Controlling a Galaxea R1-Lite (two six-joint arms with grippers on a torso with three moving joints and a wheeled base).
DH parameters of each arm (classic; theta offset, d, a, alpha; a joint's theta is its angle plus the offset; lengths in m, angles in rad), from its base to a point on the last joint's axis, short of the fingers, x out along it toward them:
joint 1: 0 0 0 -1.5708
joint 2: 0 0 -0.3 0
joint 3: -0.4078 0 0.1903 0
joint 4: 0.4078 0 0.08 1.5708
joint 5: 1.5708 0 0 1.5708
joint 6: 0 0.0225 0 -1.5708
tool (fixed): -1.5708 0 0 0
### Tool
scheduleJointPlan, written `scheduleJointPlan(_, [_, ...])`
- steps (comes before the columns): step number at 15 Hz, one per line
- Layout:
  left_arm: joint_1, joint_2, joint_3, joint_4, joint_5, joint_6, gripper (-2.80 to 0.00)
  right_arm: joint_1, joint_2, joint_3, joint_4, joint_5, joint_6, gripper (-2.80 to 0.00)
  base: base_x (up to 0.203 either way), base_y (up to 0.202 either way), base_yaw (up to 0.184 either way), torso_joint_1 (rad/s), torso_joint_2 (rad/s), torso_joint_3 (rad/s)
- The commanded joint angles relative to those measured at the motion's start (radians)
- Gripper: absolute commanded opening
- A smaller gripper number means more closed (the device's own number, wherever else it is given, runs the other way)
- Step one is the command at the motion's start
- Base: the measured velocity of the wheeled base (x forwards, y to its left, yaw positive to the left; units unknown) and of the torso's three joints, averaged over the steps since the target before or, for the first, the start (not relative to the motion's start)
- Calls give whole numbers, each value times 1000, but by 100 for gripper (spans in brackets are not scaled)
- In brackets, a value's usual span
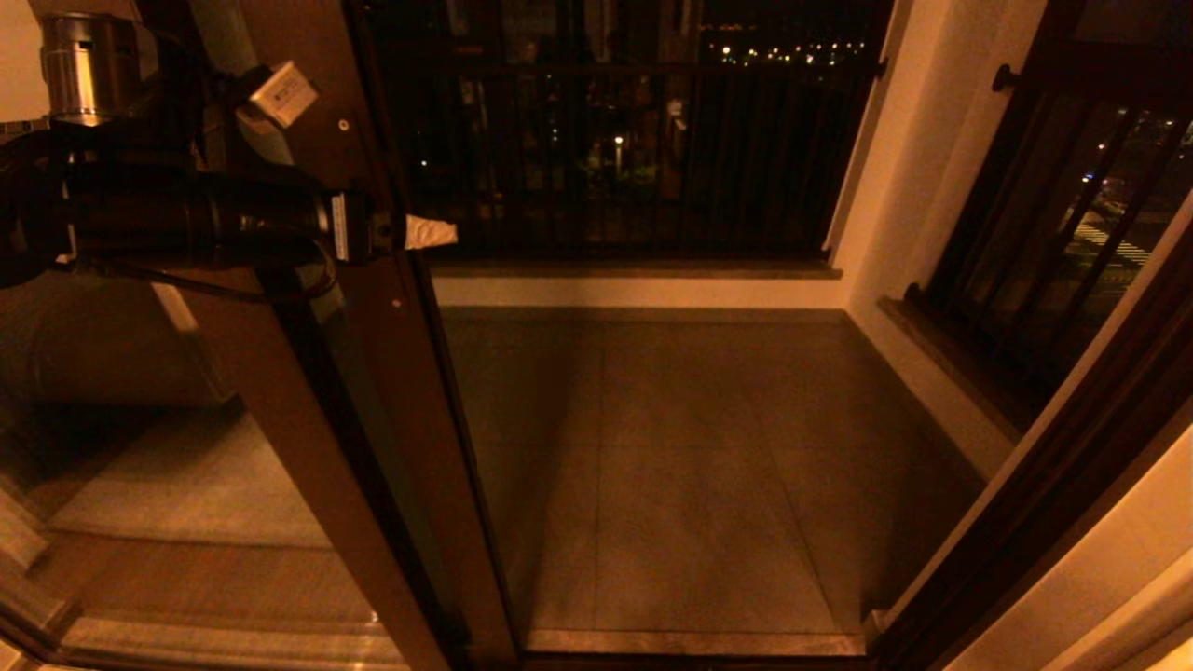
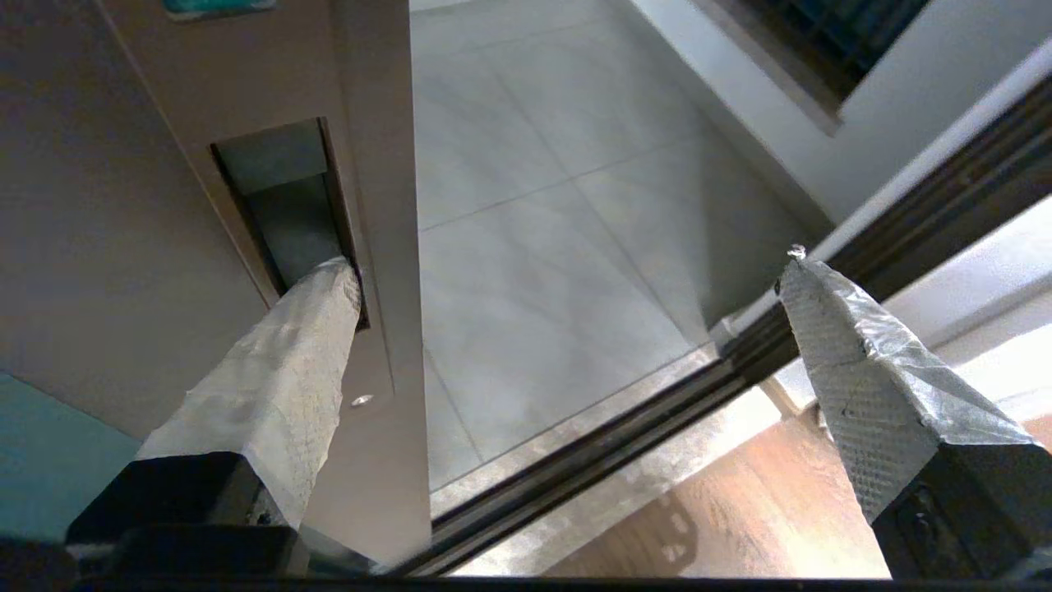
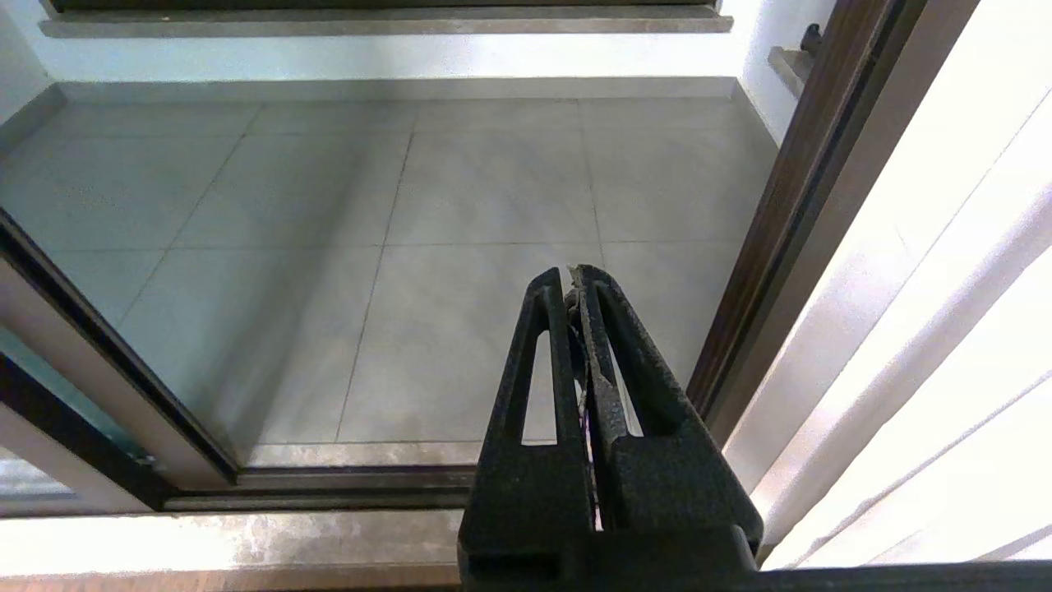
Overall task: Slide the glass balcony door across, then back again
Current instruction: Close the slid door
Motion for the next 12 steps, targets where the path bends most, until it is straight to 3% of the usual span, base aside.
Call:
scheduleJointPlan(1, [-11, 4, 0, 3, 7, 1, 0, 0, 1, 0, 0, -1, 0, -280, 0, 0, 0, 0, 0, 0])
scheduleJointPlan(12, [-88, 48, 2, -74, 18, 0, 0, 0, 1, 0, 0, 0, 0, -280, 0, 0, 0, 0, 0, 0])
